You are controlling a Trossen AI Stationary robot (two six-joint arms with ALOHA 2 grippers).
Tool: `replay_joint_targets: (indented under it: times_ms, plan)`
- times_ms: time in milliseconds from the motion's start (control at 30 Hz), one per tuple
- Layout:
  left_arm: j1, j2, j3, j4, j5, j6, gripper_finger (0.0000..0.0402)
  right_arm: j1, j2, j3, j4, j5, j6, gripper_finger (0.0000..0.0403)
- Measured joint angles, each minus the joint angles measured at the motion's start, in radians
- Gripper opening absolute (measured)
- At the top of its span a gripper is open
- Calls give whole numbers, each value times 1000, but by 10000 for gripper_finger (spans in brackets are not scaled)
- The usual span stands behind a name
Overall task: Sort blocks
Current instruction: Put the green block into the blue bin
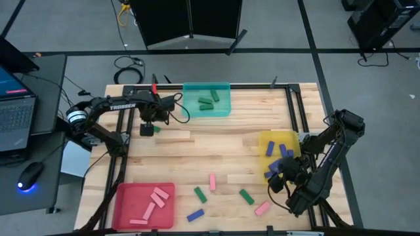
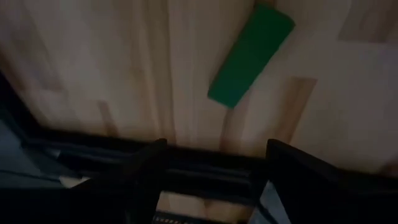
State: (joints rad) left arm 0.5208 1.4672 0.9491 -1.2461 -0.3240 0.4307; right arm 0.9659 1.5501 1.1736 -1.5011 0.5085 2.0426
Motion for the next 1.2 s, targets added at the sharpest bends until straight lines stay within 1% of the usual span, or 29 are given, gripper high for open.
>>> replay_joint_targets:
  times_ms: [133,267,333,700,800,900,967,1067,1167,1200]
  plan:
    - [1,0,-50,111,39,30,295,-6,0,0,-21,15,-4,328]
    - [1,0,-87,189,84,63,305,-7,0,0,-21,15,-11,318]
    - [1,0,-106,221,87,68,307,-7,0,0,-21,15,-11,316]
    - [1,0,-232,376,103,64,308,-7,0,0,-27,20,-29,312]
    - [3,10,-253,419,130,66,300,-7,0,0,-26,23,-27,309]
    - [3,29,-259,425,140,66,276,-7,0,1,-24,24,-27,307]
    - [2,35,-259,422,143,66,248,-7,0,1,-24,25,-27,305]
    - [2,36,-260,419,156,64,186,-7,0,1,-23,25,-27,302]
    - [2,36,-260,413,169,60,108,-7,0,1,-23,31,-28,298]
    - [2,36,-259,412,177,57,99,-7,0,1,-24,39,-29,297]
